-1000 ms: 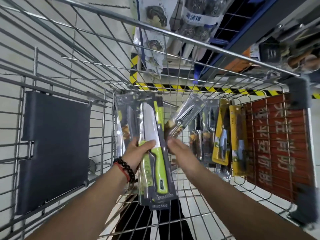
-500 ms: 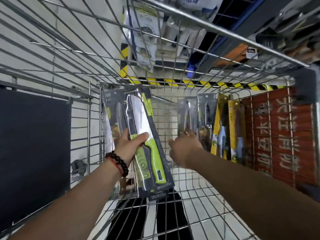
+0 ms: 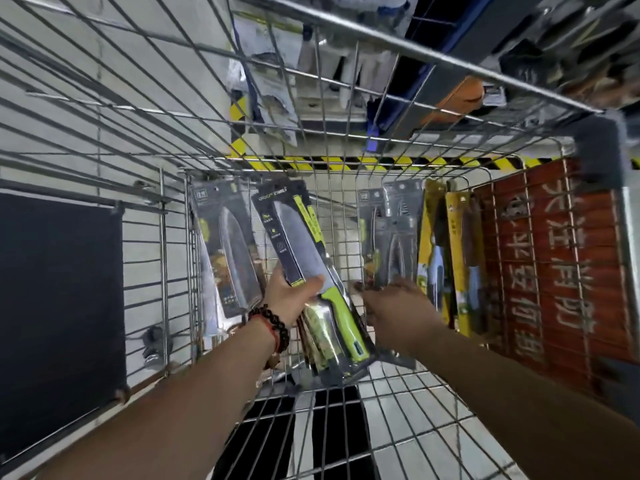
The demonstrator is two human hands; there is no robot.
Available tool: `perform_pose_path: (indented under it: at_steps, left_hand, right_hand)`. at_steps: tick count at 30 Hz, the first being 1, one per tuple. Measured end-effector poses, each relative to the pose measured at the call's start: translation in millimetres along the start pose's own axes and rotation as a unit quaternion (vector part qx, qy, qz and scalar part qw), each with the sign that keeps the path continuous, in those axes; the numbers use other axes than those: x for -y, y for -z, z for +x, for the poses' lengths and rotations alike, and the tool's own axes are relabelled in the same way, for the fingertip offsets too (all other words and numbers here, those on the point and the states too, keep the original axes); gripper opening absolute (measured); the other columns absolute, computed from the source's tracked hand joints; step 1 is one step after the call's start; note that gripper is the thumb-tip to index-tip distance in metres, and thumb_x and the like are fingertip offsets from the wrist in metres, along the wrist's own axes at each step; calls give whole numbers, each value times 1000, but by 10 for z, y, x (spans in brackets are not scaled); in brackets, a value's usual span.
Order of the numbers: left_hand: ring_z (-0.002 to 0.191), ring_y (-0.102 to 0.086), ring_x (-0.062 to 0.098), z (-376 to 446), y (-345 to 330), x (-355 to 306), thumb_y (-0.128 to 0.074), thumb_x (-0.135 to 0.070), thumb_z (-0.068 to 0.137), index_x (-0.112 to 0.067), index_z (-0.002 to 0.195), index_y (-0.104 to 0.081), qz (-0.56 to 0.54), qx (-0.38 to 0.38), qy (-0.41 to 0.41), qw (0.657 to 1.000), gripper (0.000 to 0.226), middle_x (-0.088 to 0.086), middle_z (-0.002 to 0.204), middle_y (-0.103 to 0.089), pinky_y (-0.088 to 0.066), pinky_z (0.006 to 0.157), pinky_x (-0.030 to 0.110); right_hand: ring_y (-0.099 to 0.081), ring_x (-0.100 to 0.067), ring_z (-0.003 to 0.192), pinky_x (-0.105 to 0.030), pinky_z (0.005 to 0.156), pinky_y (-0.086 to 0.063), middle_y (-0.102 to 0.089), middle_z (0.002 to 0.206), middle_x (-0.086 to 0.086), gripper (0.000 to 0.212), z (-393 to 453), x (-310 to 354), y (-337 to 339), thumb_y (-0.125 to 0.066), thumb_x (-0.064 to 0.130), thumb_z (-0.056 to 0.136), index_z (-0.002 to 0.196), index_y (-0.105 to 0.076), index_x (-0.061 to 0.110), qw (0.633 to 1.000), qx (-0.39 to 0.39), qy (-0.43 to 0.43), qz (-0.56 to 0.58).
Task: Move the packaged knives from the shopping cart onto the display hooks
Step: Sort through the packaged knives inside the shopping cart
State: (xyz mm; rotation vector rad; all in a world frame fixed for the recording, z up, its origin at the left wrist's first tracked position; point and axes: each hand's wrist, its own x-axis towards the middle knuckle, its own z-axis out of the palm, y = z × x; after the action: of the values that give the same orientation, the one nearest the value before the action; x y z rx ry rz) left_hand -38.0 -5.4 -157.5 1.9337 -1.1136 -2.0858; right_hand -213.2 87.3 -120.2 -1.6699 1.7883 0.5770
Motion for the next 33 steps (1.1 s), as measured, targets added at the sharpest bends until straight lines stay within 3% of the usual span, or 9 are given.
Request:
perform_pose_path:
  at_steps: [3, 5, 8, 11, 14, 20, 24, 30, 33]
  left_hand:
    - [110, -58, 18, 90, 118, -90, -83, -35, 72, -20, 131, -41, 48, 50, 18, 997, 75, -3, 126, -58, -48, 80, 22]
    - [95, -59, 10, 96, 177, -122, -77, -22, 81, -29, 110, -43, 60, 79, 33, 994, 46, -8, 105, -61, -45, 73, 16]
    - [107, -60, 20, 108, 187, -96, -79, -16, 78, -28, 105, -48, 50, 99, 37, 993, 43, -7, 111, -62, -48, 90, 31]
    - [103, -59, 12, 154, 264, -40, -85, -22, 70, -22, 119, -44, 13, 83, 69, 994, 63, -7, 113, -63, -43, 96, 34]
    - [118, -57, 24, 263, 255, 42, -94, -40, 49, -25, 137, -38, -7, 53, 86, 995, 106, 4, 132, -57, -46, 101, 44]
    - [120, -56, 24, 146, 242, 28, -83, -61, 47, -36, 139, -32, 55, -58, 40, 996, 108, 2, 140, -52, -48, 100, 45]
    - [130, -43, 26, -12, 367, -110, -71, -39, 78, -20, 149, -23, 168, -105, 11, 980, 89, 0, 142, -43, -36, 108, 34]
    - [131, -34, 13, -207, 483, -164, -61, -10, 83, -16, 148, -24, 191, -122, -76, 971, 75, -6, 138, -33, -29, 107, 25]
    - [139, -26, 17, -345, 448, -297, -59, -7, 84, -21, 150, -24, 181, -160, -116, 963, 76, -2, 152, -26, -25, 110, 27]
  right_hand:
    - [-64, -15, 93, -37, 119, -16, -66, 85, 5, 28, -49, 74, -17, -41, 31, 87, 109, -57, 26, 998, -25, -29, 47]
    - [-64, -17, 95, -40, 120, -14, -66, 89, 4, 39, -45, 206, -43, -27, 37, 88, 114, -55, 26, 994, -43, -64, 74]
    - [-60, -26, 106, -40, 103, -39, -66, 114, -6, 61, 49, 528, -149, -13, 49, 87, 131, -45, 20, 982, -50, -90, 155]
    - [-50, -30, 126, -40, 100, -43, -46, 146, -8, 64, 203, 804, -195, -42, 49, 95, 149, -23, 21, 875, -12, -158, 458]
    - [-25, -26, 144, -41, 114, -29, -18, 160, -6, 82, 307, 932, -207, -59, 46, 91, 154, -13, 21, 794, 10, -206, 572]
    - [-50, -28, 108, -35, 86, -45, -43, 136, -13, 47, 412, 1221, -183, -54, 34, 95, 131, -38, 8, 801, 6, -255, 542]
    - [-56, -30, 113, -39, 95, -48, -52, 132, -9, 40, 446, 1574, -160, -47, 22, 97, 134, -36, 10, 775, 30, -253, 578]
    - [-53, -29, 121, -32, 91, -44, -49, 141, -10, 52, 376, 1463, -78, -46, 31, 98, 146, -31, 16, 808, 21, -221, 545]
    - [-56, -27, 120, -34, 95, -46, -57, 131, -3, 43, 248, 1096, 117, -49, 31, 99, 140, -45, 18, 785, -40, -205, 584]
